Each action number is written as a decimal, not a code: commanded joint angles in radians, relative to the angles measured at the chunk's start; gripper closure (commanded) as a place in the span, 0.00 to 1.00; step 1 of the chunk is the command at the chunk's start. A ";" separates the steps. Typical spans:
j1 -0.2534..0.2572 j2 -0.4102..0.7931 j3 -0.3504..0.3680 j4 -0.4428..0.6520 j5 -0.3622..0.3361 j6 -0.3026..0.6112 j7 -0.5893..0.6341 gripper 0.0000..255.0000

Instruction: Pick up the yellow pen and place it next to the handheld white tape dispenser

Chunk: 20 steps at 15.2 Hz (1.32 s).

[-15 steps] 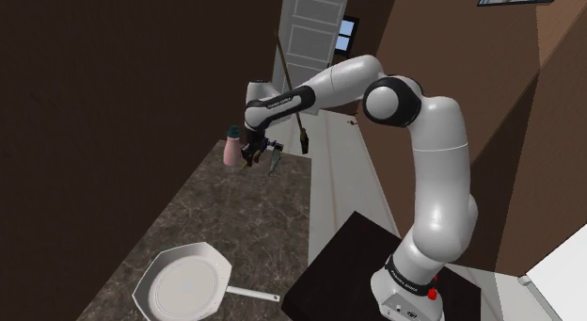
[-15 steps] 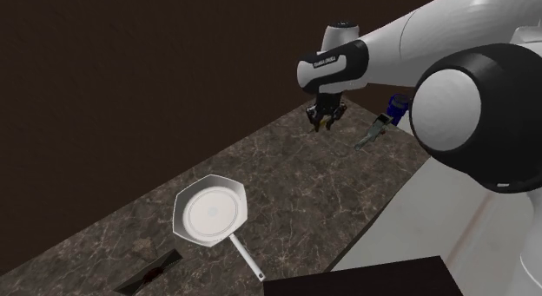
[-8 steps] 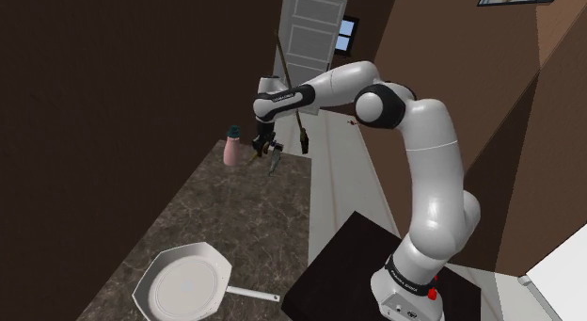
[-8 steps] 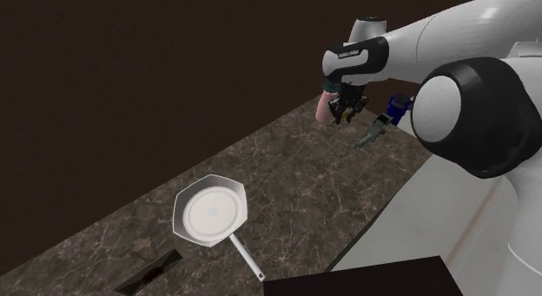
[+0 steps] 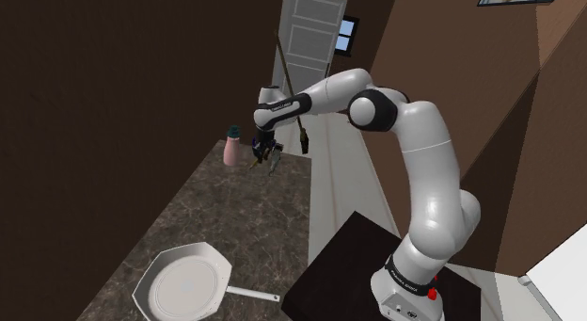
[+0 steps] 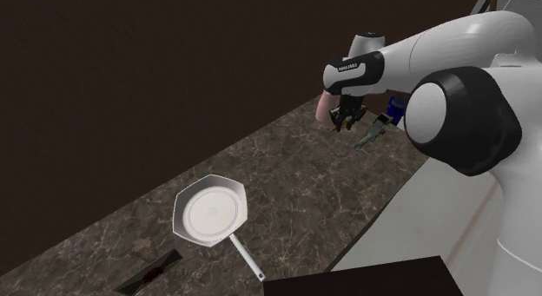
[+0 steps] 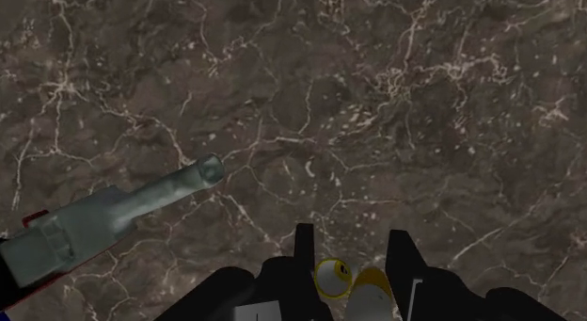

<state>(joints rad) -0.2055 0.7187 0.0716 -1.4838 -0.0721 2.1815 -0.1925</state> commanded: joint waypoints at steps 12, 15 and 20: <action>0.005 0.112 -0.006 0.006 -0.008 0.106 0.006 1.00; 0.006 0.141 -0.008 0.014 -0.009 0.128 0.007 1.00; 0.008 0.193 -0.011 0.033 -0.012 0.161 0.009 1.00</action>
<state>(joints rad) -0.1985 0.9010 0.0608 -1.4565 -0.0837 2.3365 -0.1844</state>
